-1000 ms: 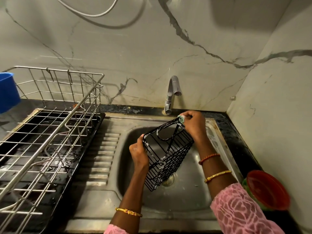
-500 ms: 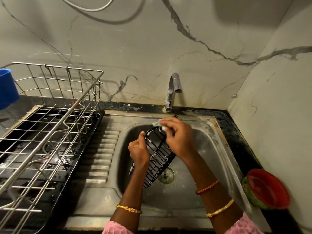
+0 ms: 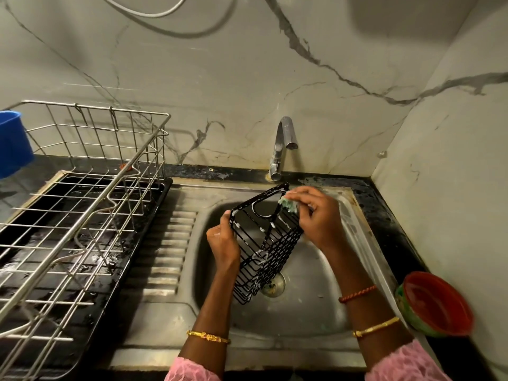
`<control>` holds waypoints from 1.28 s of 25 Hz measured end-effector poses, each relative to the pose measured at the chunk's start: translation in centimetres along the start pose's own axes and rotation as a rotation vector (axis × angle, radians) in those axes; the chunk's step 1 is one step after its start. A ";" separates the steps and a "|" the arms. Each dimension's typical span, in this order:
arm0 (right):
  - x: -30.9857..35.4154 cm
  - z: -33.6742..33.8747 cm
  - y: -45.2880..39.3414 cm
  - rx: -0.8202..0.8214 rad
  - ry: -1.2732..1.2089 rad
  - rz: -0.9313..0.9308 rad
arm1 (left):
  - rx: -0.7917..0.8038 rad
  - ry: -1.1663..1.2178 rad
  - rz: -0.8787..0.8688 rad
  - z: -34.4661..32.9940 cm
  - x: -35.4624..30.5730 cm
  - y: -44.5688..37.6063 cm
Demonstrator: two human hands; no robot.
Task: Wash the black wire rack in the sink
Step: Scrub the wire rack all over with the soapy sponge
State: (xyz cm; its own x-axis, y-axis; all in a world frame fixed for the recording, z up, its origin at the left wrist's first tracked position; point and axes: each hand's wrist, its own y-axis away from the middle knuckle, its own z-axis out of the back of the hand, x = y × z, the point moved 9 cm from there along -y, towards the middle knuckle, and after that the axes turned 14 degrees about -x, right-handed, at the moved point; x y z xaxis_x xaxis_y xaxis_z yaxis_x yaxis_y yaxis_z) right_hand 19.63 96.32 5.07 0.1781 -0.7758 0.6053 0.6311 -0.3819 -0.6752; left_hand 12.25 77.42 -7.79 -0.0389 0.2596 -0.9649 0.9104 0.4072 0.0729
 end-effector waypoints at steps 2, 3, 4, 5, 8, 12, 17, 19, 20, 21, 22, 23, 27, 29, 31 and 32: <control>-0.9 0.2 -1.0 -0.013 0.047 -0.021 | -0.008 -0.003 -0.021 0.1 -0.3 0.0; -0.7 0.0 -1.0 0.000 0.053 -0.024 | -0.008 -0.006 -0.036 0.1 -0.5 0.1; 0.0 -0.4 -0.7 0.034 0.041 -0.005 | -0.020 -0.019 -0.047 0.1 -0.6 0.1; 1.3 -1.1 0.0 0.082 0.021 0.043 | -0.035 -0.037 -0.048 0.3 -0.5 0.0; 4.8 -2.3 2.8 0.190 -0.022 0.217 | -0.047 -0.072 -0.024 0.6 0.2 -0.2; 0.2 -1.8 0.4 0.148 0.095 0.091 | -0.043 -0.099 -0.038 0.8 0.2 -0.1; -2.4 -2.6 -2.4 0.116 0.096 -0.074 | 0.009 -0.094 -0.019 0.1 0.6 0.0; -1.8 -3.7 -2.7 0.147 0.095 -0.093 | 0.015 -0.090 -0.024 -0.1 0.6 0.1; -1.1 -4.3 -2.4 0.166 0.076 -0.096 | 0.015 -0.099 -0.028 -0.1 0.5 0.2; -0.1 -4.7 -2.0 0.181 0.038 -0.092 | 0.007 -0.114 -0.033 -0.1 0.6 0.2; 1.0 -5.0 -1.5 0.192 -0.013 -0.082 | 0.001 -0.135 -0.038 -0.1 0.6 0.1; 2.1 -5.1 -0.8 0.198 -0.069 -0.065 | 0.000 -0.153 -0.041 -0.1 0.8 0.1; 5.7 -5.3 1.7 0.239 -0.146 0.111 | 0.003 -0.182 -0.056 -0.3 0.6 0.3; 6.1 -4.9 3.3 0.258 -0.095 0.197 | -0.023 -0.168 -0.036 0.1 0.5 0.2; 5.3 -3.5 5.1 0.226 -0.055 0.223 | -0.055 -0.154 -0.002 0.4 0.7 -0.1; 4.7 -2.8 5.9 0.204 -0.053 0.212 | -0.068 -0.163 0.001 0.6 0.7 -0.3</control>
State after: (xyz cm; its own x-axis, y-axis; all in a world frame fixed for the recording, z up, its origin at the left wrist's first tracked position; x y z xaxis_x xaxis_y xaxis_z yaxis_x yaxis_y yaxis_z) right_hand 22.09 89.06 2.75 0.3575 -0.7983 0.4846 0.7134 -0.1014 -0.6933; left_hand 12.23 77.00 -8.58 0.0345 0.1168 -0.9926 0.8804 0.4664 0.0855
